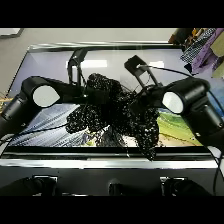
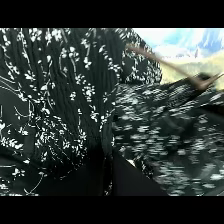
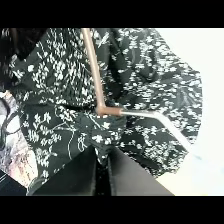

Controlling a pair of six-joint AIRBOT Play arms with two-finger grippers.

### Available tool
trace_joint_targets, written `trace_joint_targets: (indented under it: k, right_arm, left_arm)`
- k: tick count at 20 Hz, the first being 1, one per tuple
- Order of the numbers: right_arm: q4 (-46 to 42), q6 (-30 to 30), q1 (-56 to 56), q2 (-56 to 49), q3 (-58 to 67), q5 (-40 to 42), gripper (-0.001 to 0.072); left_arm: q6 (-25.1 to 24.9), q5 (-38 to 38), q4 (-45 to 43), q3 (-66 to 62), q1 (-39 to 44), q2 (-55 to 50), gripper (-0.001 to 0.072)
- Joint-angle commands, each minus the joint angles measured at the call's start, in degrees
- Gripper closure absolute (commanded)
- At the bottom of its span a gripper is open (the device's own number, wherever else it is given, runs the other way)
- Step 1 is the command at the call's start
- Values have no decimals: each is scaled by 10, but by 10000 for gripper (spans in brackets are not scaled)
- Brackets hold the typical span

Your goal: Fold the clothes and pants, and hang the long-sleeved shirts on hangers.

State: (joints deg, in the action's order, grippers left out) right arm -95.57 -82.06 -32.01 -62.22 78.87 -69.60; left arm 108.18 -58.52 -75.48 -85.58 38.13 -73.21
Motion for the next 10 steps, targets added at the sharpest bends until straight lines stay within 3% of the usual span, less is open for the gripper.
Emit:
trace_joint_targets:
  k: [1, 2, 3, 4, 5, 10]
  right_arm:
    - [-11, -12, -1, 27, 9, -19, 687]
    - [-11, -13, -1, 36, 9, -23, 687]
    - [-11, -13, -1, 40, 9, -28, 687]
    - [-9, -12, -1, 41, 9, -31, 686]
    - [-6, -12, -1, 41, 9, -31, 686]
    - [-7, 44, -1, 41, 9, -20, 686]
  left_arm:
    - [-20, -3, 4, 2, 0, -2, 681]
    - [-23, -1, 4, 2, 0, -1, 608]
    - [-28, -2, 5, -1, -3, 0, 430]
    - [-30, -2, 4, -6, -7, 1, 180]
    - [-48, -4, 5, -17, -14, 3, 10]
    - [-218, -21, 4, -74, -73, 10, 33]
